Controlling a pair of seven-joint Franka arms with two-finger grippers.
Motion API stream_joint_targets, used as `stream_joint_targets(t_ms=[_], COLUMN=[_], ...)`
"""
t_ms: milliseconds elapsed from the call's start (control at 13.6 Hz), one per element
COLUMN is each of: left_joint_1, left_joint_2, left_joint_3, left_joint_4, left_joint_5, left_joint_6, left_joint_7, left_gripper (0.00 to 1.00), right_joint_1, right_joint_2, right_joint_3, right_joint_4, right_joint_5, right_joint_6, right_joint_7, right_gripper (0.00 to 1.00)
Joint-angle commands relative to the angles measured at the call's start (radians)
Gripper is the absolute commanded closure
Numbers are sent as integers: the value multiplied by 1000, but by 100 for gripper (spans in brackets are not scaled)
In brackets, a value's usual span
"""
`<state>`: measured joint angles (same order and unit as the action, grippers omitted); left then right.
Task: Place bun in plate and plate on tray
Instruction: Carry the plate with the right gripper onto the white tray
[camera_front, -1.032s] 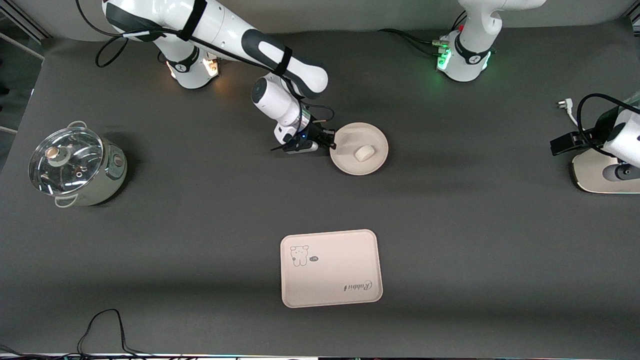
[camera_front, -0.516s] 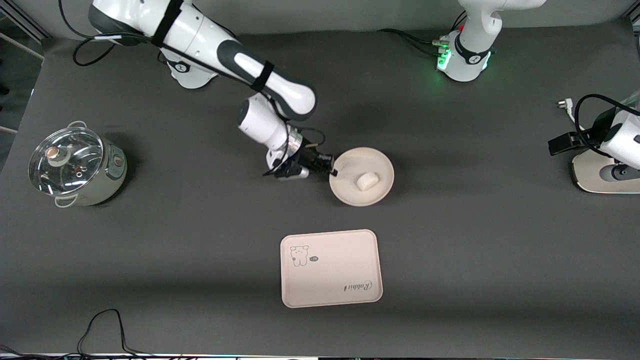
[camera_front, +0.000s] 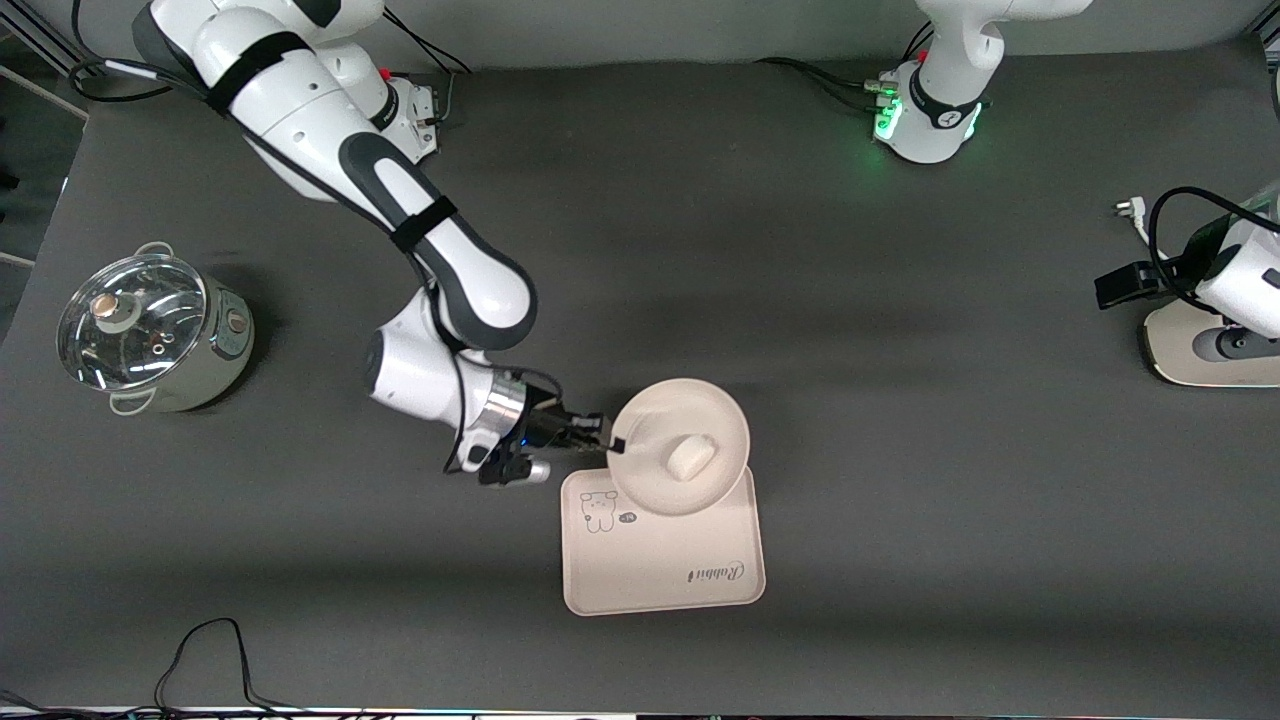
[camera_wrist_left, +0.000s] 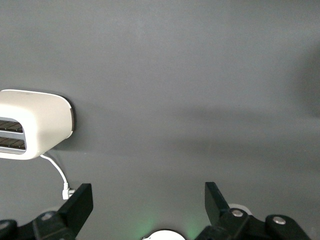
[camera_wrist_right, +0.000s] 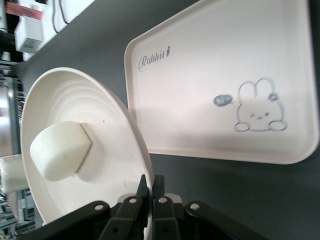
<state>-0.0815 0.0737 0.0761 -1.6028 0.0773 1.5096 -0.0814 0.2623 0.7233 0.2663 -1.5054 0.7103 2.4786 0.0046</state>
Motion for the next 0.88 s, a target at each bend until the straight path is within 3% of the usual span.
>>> stream_joint_targets(t_ms=[0, 221, 368, 737, 811], left_joint_1=[-7, -9, -9, -12, -14], left_joint_2=[-14, -9, -9, -5, -3], left_joint_3=[1, 1, 1, -19, -19], left_joint_4=[-14, -12, -12, -5, 1], left_joint_5=[1, 1, 1, 1, 1], left_joint_6=[6, 4, 4, -2, -12], left_joint_7=[22, 19, 20, 8, 15], left_gripper=[0, 0, 0, 0, 0], right_joint_1=[17, 20, 20, 31, 40], right_joint_2=[178, 280, 355, 456, 456], right_joint_3=[-15, -30, -38, -35, -33], right_joint_4=[319, 454, 537, 554, 551], right_joint_5=[-233, -311, -313, -311, -311], right_joint_6=[-167, -167, -155, -47, -49], right_joint_7=[237, 256, 250, 250, 253], right_gripper=[100, 100, 100, 100, 91])
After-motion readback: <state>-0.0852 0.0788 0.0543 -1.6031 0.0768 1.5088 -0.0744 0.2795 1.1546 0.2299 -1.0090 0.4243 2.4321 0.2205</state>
